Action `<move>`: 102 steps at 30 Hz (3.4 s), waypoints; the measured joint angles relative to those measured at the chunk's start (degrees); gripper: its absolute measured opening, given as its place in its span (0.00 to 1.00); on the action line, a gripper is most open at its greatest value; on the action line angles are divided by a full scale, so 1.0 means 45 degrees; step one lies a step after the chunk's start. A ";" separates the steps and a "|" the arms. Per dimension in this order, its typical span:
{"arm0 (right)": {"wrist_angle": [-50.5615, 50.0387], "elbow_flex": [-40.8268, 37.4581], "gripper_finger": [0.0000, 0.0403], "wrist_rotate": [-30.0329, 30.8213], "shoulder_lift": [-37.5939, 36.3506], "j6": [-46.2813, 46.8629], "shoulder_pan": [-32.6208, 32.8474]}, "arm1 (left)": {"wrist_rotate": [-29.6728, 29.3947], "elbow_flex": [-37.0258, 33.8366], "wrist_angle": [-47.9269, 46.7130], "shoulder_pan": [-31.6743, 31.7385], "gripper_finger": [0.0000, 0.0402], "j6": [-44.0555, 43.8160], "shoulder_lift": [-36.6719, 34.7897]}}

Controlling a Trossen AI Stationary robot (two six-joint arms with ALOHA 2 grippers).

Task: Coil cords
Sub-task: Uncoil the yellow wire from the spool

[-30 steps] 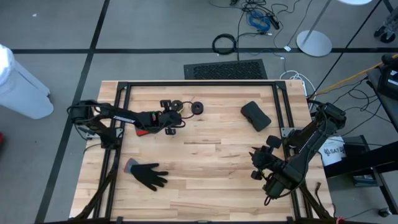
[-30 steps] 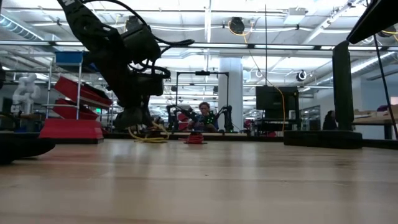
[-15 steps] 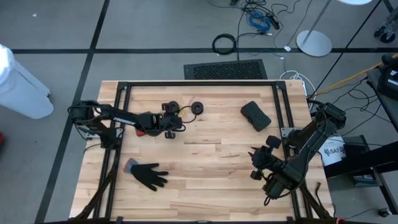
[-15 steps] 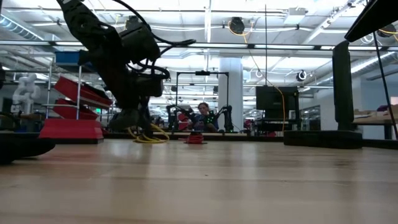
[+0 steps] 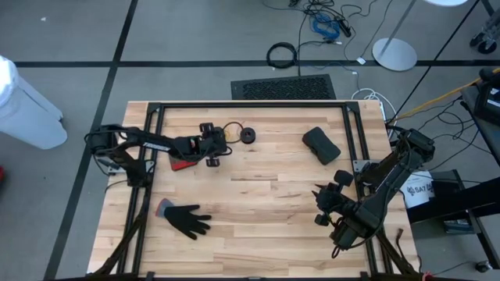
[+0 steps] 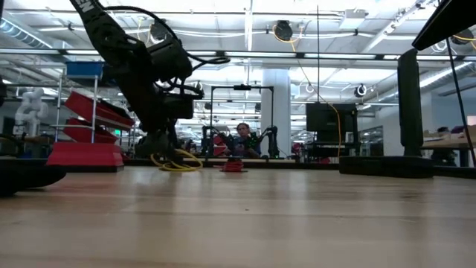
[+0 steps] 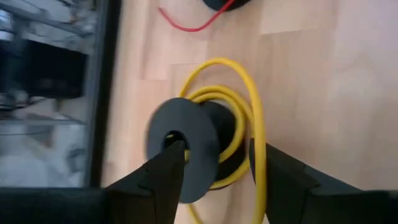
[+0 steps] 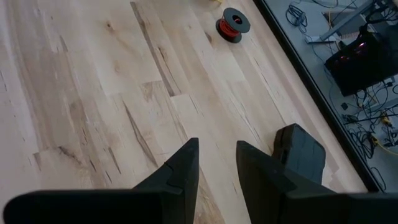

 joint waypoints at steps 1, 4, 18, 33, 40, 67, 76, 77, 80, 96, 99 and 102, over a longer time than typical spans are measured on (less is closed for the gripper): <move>0.0000 0.0000 0.23 0.0000 0.0000 0.0000 0.0003 | 0.0254 0.0000 0.0029 0.0129 0.48 -0.0004 0.0041; 0.0005 0.0000 0.23 0.0019 0.0000 0.0000 0.0004 | 0.0427 0.0000 0.0024 0.0435 0.48 0.0005 0.0265; 0.0010 0.0000 0.23 0.0049 0.0000 -0.0005 0.0000 | 0.0349 0.0005 0.0968 0.0816 0.49 0.0340 0.0663; 0.0011 0.0000 0.23 0.0293 0.0000 -0.0141 0.0000 | 0.1695 0.0077 0.1149 0.1405 0.63 -0.0843 0.0658; 0.0010 0.0000 0.23 0.0306 0.0000 -0.0142 0.0000 | 0.1897 0.0174 0.1042 0.2017 0.63 -0.1330 0.0656; 0.0014 0.0000 0.23 0.0631 0.0000 -0.0277 0.0000 | 0.5736 0.1036 -0.0262 0.4266 0.61 -0.2288 0.0763; 0.0055 0.0003 0.23 0.0651 -0.0005 -0.0249 0.0000 | 0.5983 0.1093 -0.0546 0.4080 0.58 -0.2069 0.1547; 0.0057 0.0005 0.23 0.0656 -0.0005 -0.0253 -0.0001 | 0.5985 0.1092 -0.0550 0.3967 0.57 -0.2025 0.1536; 0.0058 0.0005 0.23 0.0656 -0.0005 -0.0257 -0.0005 | 0.6108 0.1080 -0.0598 0.3555 0.51 -0.1933 0.1488; 0.0257 0.0005 0.23 0.0651 -0.0005 -0.0261 0.0000 | 0.7675 0.1634 -0.1063 0.0281 0.30 -0.2220 0.1513; 0.0580 0.0005 0.23 0.0656 -0.0005 -0.0534 0.0000 | 0.7771 0.1873 -0.1213 -0.0468 0.30 -0.2274 0.1547; 0.1046 0.0005 0.23 0.0823 -0.0005 -0.0986 0.0000 | 0.7761 0.2235 -0.1308 -0.1120 0.30 -0.2283 0.1571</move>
